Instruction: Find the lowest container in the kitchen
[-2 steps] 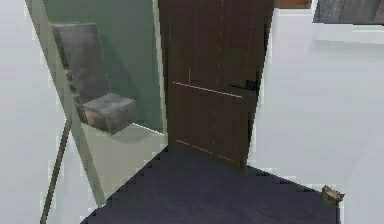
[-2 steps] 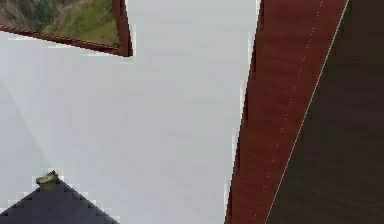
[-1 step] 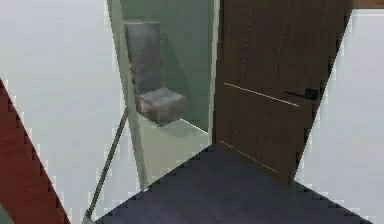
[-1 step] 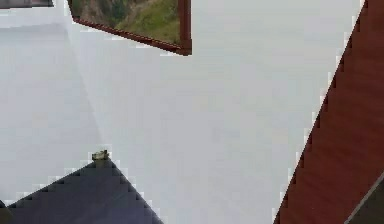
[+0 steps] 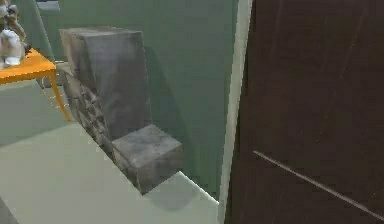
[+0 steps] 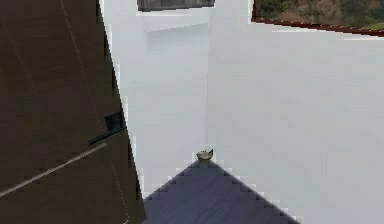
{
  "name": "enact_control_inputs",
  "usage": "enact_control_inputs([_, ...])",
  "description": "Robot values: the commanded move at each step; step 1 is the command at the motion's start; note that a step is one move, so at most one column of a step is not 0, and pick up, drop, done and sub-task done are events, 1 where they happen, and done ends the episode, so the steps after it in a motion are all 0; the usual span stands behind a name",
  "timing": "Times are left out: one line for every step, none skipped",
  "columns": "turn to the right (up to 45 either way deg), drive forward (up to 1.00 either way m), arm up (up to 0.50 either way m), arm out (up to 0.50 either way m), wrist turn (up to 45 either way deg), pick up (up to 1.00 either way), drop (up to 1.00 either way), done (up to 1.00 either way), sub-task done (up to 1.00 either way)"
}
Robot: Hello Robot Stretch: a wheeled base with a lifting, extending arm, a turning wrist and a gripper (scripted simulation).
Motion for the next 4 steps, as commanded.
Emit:
enact_control_inputs([-3.0, 0.00, 0.00, 0.00, 0.0, 0.00, 0.00, 0.00, 0.00])
enact_control_inputs([0.0, 0.40, 0.00, 0.00, 0.0, 0.00, 0.00, 0.00, 0.00])
enact_control_inputs([-45.0, 0.00, 0.00, 0.00, 0.0, 0.00, 0.00, 0.00, 0.00])
enact_control_inputs([0.0, 0.60, 0.00, 0.00, 0.0, 0.00, 0.00, 0.00, 0.00])
